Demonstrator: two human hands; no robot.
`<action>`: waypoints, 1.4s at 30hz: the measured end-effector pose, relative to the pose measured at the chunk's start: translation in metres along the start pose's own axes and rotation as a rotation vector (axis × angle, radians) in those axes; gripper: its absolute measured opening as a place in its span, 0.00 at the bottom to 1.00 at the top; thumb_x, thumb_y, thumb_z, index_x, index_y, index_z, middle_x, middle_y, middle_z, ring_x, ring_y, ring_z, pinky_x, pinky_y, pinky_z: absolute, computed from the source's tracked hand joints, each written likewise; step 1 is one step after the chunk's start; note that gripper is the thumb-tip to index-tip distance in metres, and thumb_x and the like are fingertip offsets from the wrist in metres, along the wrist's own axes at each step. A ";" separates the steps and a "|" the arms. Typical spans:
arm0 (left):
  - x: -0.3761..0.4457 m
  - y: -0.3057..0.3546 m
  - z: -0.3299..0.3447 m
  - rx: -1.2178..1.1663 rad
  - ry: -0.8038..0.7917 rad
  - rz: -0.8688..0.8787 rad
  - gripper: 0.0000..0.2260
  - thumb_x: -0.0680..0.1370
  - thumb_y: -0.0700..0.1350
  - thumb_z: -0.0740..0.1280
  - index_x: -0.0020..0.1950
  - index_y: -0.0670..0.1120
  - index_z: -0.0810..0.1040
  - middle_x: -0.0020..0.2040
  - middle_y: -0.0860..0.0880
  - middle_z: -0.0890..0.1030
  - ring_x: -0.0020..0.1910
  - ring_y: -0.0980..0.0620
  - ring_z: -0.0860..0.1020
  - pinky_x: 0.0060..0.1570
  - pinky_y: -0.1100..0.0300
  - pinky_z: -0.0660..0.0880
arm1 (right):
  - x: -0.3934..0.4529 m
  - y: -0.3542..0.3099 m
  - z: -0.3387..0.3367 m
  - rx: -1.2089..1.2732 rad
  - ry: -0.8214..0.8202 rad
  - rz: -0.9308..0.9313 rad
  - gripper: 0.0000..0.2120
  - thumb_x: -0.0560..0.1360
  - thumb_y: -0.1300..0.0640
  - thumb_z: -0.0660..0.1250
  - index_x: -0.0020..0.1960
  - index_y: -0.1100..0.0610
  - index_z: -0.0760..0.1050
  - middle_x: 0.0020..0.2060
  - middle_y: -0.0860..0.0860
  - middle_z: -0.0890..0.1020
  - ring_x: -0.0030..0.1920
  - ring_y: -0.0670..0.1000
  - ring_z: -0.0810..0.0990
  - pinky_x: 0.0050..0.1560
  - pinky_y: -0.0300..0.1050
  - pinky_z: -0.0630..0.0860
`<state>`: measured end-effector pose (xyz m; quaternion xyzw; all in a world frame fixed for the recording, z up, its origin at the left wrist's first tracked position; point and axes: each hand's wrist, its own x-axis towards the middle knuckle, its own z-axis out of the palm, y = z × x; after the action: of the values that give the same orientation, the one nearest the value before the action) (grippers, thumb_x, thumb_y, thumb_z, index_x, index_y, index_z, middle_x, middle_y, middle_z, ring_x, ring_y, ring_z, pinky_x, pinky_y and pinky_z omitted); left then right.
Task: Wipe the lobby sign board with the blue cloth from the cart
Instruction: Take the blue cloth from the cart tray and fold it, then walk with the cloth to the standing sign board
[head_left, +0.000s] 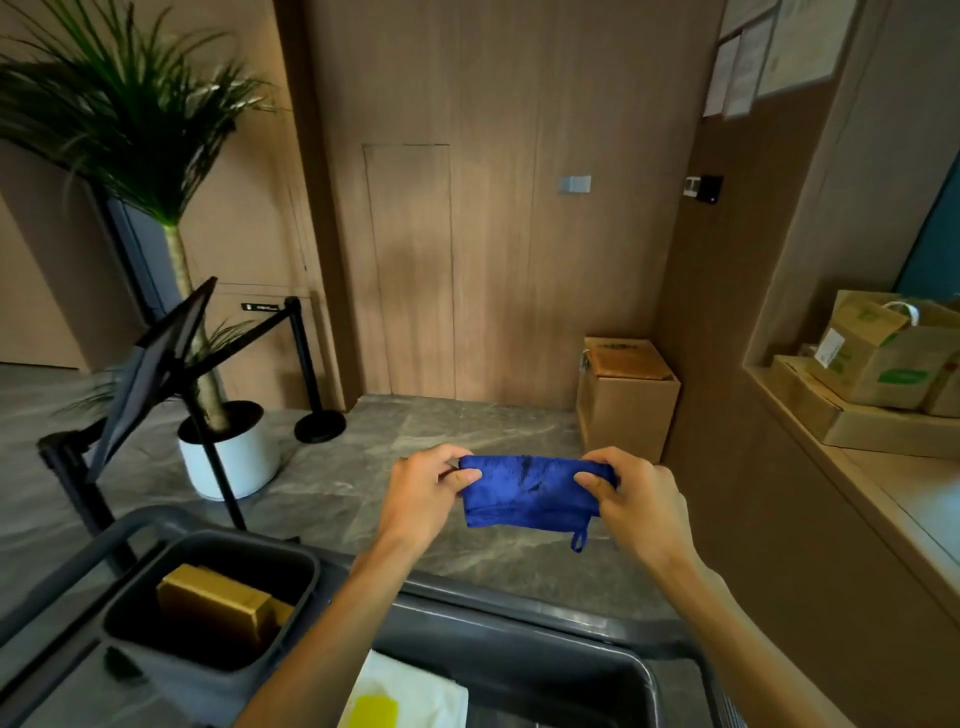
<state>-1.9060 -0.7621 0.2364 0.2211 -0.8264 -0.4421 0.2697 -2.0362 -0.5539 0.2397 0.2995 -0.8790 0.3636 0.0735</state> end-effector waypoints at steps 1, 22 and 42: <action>-0.004 -0.001 -0.007 0.005 0.015 -0.007 0.06 0.76 0.38 0.74 0.46 0.50 0.84 0.39 0.52 0.86 0.40 0.54 0.85 0.48 0.60 0.79 | -0.001 -0.005 0.002 -0.001 -0.008 -0.014 0.06 0.79 0.49 0.68 0.55 0.44 0.80 0.39 0.41 0.83 0.42 0.44 0.81 0.42 0.49 0.81; -0.174 -0.073 -0.226 0.086 0.421 -0.168 0.05 0.74 0.40 0.76 0.46 0.50 0.86 0.41 0.56 0.87 0.47 0.53 0.85 0.54 0.51 0.80 | -0.107 -0.200 0.102 0.073 -0.173 -0.315 0.06 0.76 0.46 0.69 0.53 0.42 0.80 0.45 0.43 0.86 0.49 0.53 0.82 0.42 0.45 0.71; -0.440 -0.130 -0.362 0.197 0.916 -0.496 0.11 0.74 0.43 0.76 0.41 0.60 0.83 0.39 0.58 0.86 0.47 0.52 0.85 0.54 0.45 0.80 | -0.286 -0.373 0.212 0.269 -0.514 -0.769 0.09 0.75 0.50 0.72 0.54 0.51 0.83 0.46 0.50 0.87 0.47 0.55 0.84 0.48 0.49 0.78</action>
<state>-1.3241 -0.7844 0.1831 0.6049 -0.5842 -0.2709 0.4684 -1.5698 -0.7709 0.2087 0.6899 -0.6394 0.3347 -0.0566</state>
